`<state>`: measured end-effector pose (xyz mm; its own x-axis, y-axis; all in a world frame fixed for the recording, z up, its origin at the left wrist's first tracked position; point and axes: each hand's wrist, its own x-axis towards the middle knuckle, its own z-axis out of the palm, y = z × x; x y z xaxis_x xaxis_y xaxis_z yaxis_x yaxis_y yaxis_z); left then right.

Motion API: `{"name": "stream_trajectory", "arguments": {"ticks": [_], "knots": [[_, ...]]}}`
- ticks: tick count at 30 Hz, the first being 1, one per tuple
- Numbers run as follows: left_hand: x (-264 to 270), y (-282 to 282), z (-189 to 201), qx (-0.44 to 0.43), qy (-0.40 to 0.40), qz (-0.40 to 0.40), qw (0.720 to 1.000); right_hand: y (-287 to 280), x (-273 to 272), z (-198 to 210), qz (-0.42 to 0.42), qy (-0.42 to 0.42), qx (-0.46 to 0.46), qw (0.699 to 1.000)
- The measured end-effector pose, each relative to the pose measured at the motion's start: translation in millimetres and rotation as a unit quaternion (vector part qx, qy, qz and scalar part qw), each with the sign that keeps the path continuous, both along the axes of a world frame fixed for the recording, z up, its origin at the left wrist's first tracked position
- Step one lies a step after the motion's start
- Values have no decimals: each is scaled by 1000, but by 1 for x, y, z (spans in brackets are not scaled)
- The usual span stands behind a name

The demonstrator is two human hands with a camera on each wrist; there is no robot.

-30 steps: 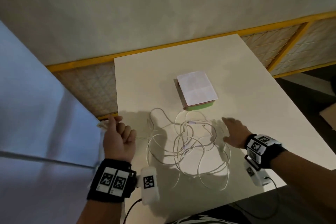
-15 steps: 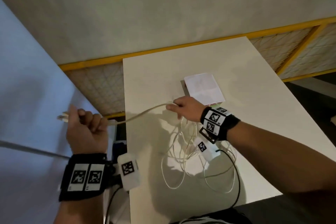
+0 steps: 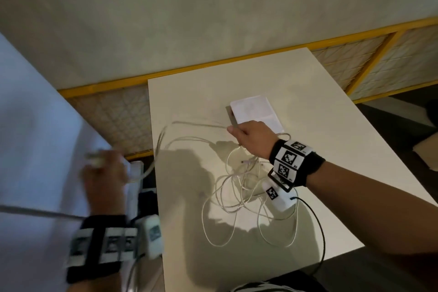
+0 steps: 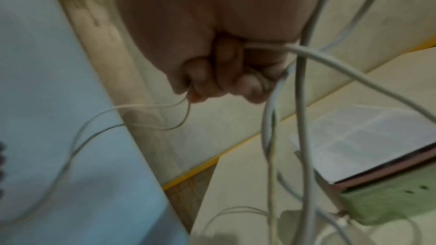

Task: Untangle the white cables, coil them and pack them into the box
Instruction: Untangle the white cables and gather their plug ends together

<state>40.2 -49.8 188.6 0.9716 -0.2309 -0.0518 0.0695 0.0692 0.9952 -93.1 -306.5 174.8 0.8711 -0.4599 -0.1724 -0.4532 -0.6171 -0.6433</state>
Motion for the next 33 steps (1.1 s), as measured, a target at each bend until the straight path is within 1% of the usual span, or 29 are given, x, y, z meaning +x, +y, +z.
{"name": "stream_trajectory", "arguments": {"ticks": [1,2,3,4,5,7,8,9,10,12,14,16,17,19,21,23,26,28,30,31,33], "knots": [[-37,-30,24,105,-55,-63,991,6,2,6,-5,-23,-4,1000],[-36,-39,6,192,-95,-74,974,12,4,11,-4,-42,-1,999],[-54,-51,12,230,-84,-146,959,18,6,15,6,-54,12,998],[-62,-63,5,224,-56,-190,954,25,5,18,25,-63,27,997],[-67,-74,6,221,-38,-218,950,31,5,20,49,-70,37,996],[-80,-93,12,174,-25,-219,960,42,1,21,96,-67,30,993],[-84,-100,12,129,11,-216,968,45,-1,22,112,-56,18,992],[-82,-105,9,103,46,-200,973,47,-2,23,125,-47,6,991],[-81,-108,8,93,64,-190,975,48,-3,22,135,-47,-6,990],[-78,-110,4,96,74,-166,979,49,-6,19,141,-62,-19,988],[-73,-110,-1,90,62,-143,984,47,-10,15,137,-66,-29,988],[-69,-111,2,83,36,-140,986,44,-15,10,122,-66,-26,990],[-66,-112,6,66,29,-135,988,40,-18,8,115,-69,-22,991],[-58,-112,21,-6,41,-123,991,28,-24,1,109,-55,-22,992],[-45,-109,42,-83,66,-109,988,14,-34,-8,99,-21,-13,995],[-33,-104,64,-130,51,-123,982,1,-45,-19,74,-11,-4,997],[-23,-98,86,-146,-10,-148,978,-11,-56,-27,36,-22,5,999],[-22,-97,94,-155,-22,-147,977,-16,-56,-29,31,-45,6,998],[-22,-98,100,-164,-23,-142,976,-23,-54,-31,40,-59,-12,997],[-22,-99,104,-167,-24,-140,976,-27,-54,-33,46,-50,-24,997],[-22,-99,110,-178,-35,-142,973,-36,-55,-37,43,-6,-31,999]]}}
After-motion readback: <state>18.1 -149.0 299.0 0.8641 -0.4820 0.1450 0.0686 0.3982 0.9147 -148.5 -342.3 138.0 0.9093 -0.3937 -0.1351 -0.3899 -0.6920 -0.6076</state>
